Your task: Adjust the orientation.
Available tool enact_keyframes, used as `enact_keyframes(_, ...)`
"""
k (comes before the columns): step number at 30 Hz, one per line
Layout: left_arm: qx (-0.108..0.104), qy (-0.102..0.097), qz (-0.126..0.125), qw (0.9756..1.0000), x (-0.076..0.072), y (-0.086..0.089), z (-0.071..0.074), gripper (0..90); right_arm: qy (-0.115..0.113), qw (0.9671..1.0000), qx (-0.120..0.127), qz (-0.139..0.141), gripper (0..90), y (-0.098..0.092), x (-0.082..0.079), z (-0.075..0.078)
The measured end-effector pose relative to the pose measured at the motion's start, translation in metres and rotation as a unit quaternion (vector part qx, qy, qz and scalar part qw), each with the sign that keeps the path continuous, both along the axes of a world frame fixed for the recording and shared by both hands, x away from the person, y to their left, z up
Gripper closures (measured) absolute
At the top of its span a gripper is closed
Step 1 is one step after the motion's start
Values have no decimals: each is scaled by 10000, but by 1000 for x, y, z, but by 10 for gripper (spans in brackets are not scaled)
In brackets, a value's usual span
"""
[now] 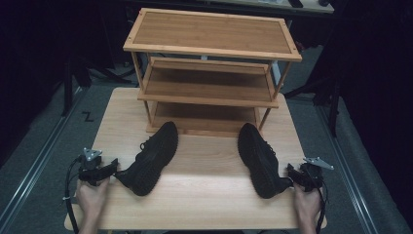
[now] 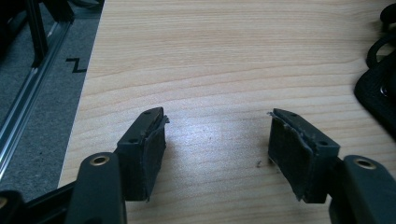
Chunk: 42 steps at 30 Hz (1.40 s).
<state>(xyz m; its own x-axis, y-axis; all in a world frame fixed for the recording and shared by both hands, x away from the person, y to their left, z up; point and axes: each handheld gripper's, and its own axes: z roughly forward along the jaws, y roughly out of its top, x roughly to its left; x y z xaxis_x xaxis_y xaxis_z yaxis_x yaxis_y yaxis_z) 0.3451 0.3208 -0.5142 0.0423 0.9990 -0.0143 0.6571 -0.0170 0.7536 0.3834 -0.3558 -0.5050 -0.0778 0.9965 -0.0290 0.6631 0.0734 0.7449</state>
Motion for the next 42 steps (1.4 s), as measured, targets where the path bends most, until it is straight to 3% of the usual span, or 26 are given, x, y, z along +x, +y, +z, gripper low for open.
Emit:
enact_keyframes(23, -17, 23, 19, 10000, 1, 0, 0, 341, 44, 10000, 34, 72, 389, 2, 0, 0)
enact_keyframes(31, -241, -32, 43, 9997, 1, 4, 0, 341, 45, 9999, 23, 117, 371, 3, -1, 0)
enact_keyframes(36, -260, 47, -65, 9996, 1, 5, 1, 300, 45, 9999, 20, 143, 363, 3, -1, 0)
enact_keyframes(42, -434, 98, -257, 9987, 2, 3, 3, 260, 55, 9999, 27, 143, 357, 3, -1, 0)
